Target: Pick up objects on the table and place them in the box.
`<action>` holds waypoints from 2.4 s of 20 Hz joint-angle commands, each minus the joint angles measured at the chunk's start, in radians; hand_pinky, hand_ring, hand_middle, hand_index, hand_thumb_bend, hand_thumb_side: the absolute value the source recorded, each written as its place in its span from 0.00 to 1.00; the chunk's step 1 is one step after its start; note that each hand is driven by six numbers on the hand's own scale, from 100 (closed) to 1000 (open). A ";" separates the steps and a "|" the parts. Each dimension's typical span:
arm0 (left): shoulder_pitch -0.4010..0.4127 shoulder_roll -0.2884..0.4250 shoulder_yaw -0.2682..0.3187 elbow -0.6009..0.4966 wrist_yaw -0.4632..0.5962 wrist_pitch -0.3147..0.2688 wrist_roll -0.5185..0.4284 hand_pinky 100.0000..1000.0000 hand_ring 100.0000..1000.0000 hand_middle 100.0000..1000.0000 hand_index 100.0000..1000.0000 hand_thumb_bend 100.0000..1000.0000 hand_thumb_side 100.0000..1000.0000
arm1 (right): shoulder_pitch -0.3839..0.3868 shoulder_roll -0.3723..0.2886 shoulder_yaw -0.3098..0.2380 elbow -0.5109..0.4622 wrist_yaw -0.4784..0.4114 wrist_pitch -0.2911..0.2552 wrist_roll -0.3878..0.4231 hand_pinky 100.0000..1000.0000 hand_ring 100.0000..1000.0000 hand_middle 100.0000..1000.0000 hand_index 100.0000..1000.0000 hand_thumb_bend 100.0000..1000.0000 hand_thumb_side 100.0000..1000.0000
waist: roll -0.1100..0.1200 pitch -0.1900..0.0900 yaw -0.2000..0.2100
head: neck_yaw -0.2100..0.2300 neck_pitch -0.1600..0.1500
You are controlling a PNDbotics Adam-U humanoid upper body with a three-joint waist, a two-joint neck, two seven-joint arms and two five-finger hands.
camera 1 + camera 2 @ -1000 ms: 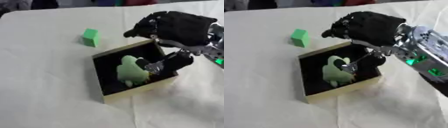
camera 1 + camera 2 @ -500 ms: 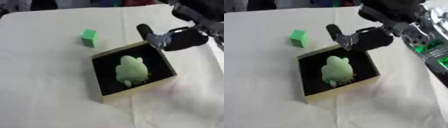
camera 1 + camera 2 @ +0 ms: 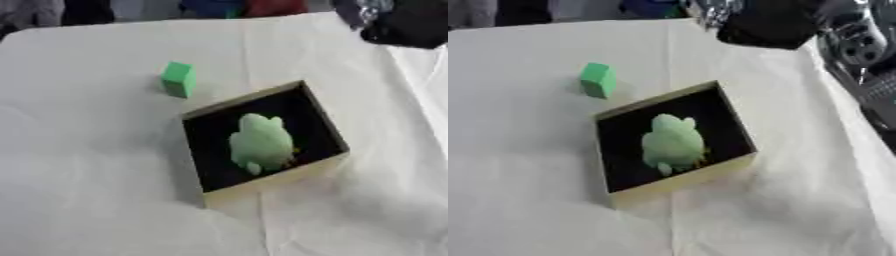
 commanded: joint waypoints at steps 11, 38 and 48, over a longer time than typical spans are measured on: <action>0.008 0.023 0.021 -0.013 -0.023 0.006 0.020 0.78 0.74 0.77 0.97 0.14 1.00 | 0.076 0.029 -0.217 -0.015 -0.233 -0.198 -0.430 0.82 0.88 0.84 1.00 0.18 1.00 | 0.005 -0.016 -0.011 | 0.018 0.004; 0.045 0.016 0.035 -0.013 -0.045 0.013 0.051 0.78 0.73 0.76 0.97 0.18 1.00 | 0.208 0.043 -0.332 -0.015 -0.359 -0.251 -0.514 0.82 0.87 0.83 1.00 0.18 1.00 | 0.013 -0.007 -0.023 | 0.038 0.021; 0.002 0.236 -0.043 -0.013 -0.339 0.394 -0.361 0.81 0.71 0.74 0.94 0.55 0.95 | 0.211 0.035 -0.334 -0.015 -0.352 -0.253 -0.518 0.82 0.87 0.83 1.00 0.18 1.00 | 0.026 -0.016 -0.033 | 0.082 -0.002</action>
